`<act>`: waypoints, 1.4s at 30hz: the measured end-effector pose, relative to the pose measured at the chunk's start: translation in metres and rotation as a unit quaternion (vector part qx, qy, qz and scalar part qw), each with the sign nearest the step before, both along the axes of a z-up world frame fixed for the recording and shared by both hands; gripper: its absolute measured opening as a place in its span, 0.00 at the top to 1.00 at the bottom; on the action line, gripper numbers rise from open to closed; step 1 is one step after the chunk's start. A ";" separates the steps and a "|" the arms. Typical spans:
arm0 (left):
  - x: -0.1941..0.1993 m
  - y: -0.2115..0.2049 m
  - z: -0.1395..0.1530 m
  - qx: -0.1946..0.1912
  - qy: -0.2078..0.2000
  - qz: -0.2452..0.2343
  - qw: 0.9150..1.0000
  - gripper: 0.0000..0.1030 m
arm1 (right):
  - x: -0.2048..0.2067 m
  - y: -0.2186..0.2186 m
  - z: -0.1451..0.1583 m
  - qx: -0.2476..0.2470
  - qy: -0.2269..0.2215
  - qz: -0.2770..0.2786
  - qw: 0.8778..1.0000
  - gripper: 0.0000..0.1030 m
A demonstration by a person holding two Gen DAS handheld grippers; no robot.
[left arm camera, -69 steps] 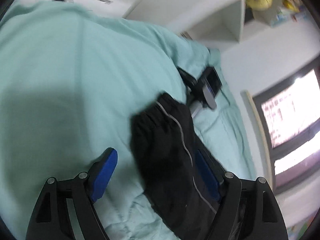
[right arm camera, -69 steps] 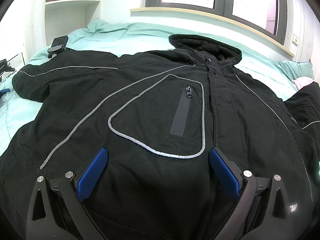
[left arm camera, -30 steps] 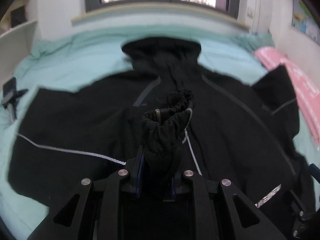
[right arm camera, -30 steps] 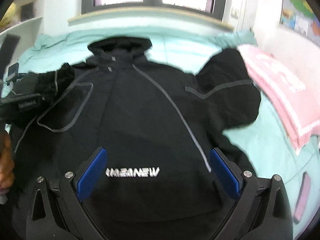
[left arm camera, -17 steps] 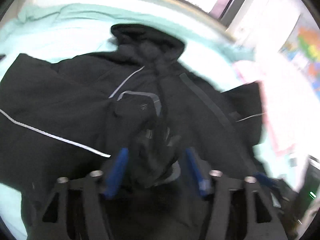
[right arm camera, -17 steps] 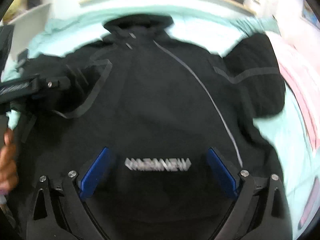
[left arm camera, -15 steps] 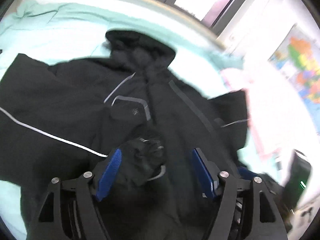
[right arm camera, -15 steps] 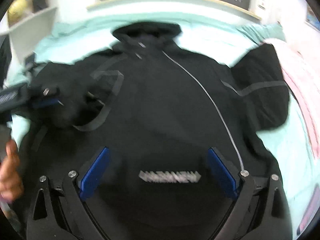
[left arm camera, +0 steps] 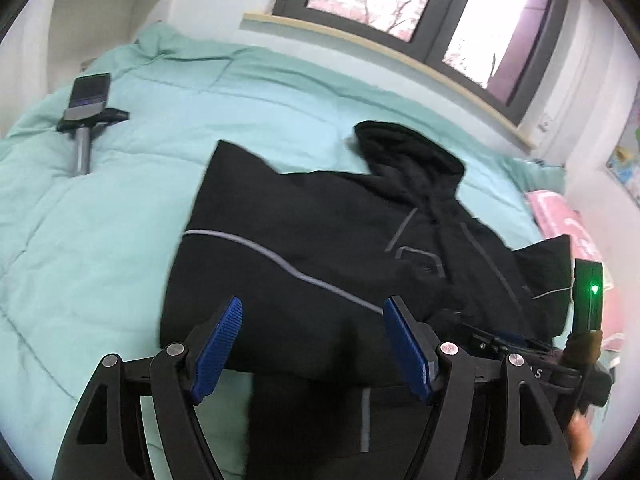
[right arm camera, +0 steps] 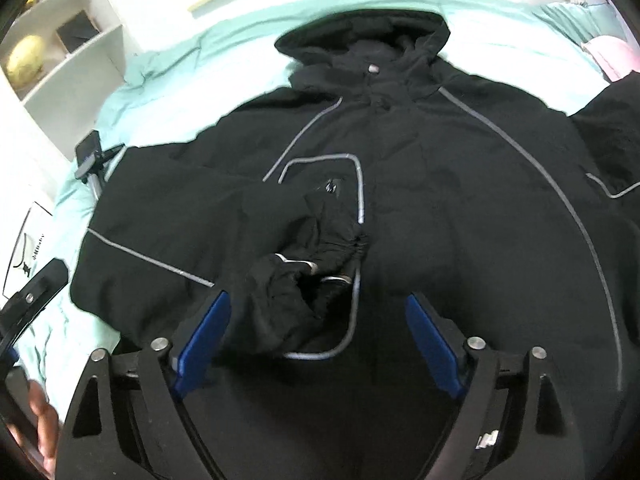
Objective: Fold large clothes
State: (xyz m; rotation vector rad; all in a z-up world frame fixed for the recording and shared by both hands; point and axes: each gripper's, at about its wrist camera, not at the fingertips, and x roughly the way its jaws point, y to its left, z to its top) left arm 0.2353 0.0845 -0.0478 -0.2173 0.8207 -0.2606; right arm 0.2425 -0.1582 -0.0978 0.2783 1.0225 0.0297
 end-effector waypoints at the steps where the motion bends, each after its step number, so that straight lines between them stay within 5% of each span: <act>1: 0.001 0.002 -0.003 -0.002 0.003 0.002 1.000 0.28 | 0.005 0.004 -0.005 0.004 0.010 0.003 1.000 0.17; 3: 0.006 0.004 -0.008 -0.010 0.009 0.005 1.000 0.28 | 0.012 0.009 -0.012 0.018 0.024 0.015 0.999 0.60; 8: 0.012 0.005 -0.006 -0.002 0.002 0.014 1.000 0.28 | 0.003 0.012 0.012 0.021 -0.034 0.024 0.999 0.68; 14: 0.019 -0.008 0.019 0.004 -0.017 -0.001 1.000 0.28 | -0.013 -0.026 0.074 -0.024 -0.111 -0.006 0.994 0.68; 22: 0.048 -0.073 0.016 0.009 0.006 -0.069 0.998 0.28 | -0.021 -0.132 0.103 -0.096 -0.121 -0.080 0.985 0.68; 28: 0.075 -0.126 -0.047 0.031 0.073 -0.098 0.992 0.28 | -0.019 -0.199 0.060 -0.108 -0.076 -0.094 0.987 0.68; 32: 0.087 -0.140 -0.088 0.073 0.111 -0.096 0.987 0.29 | -0.018 -0.226 -0.001 -0.075 -0.015 -0.106 0.991 0.68; 35: 0.086 -0.143 -0.084 0.094 0.112 -0.091 0.985 0.29 | -0.017 -0.233 -0.021 -0.063 0.011 -0.105 0.992 0.68; 37: 0.084 -0.142 -0.071 0.086 0.109 -0.092 0.986 0.29 | -0.017 -0.234 -0.013 -0.064 0.015 -0.105 0.992 0.63; 40: 0.077 -0.134 -0.037 0.003 0.089 -0.111 0.990 0.28 | -0.025 -0.230 0.020 -0.066 -0.011 -0.117 0.991 0.52; 42: 0.076 -0.136 -0.016 -0.006 0.062 -0.100 0.993 0.27 | -0.029 -0.220 0.052 -0.055 -0.057 -0.108 0.991 0.34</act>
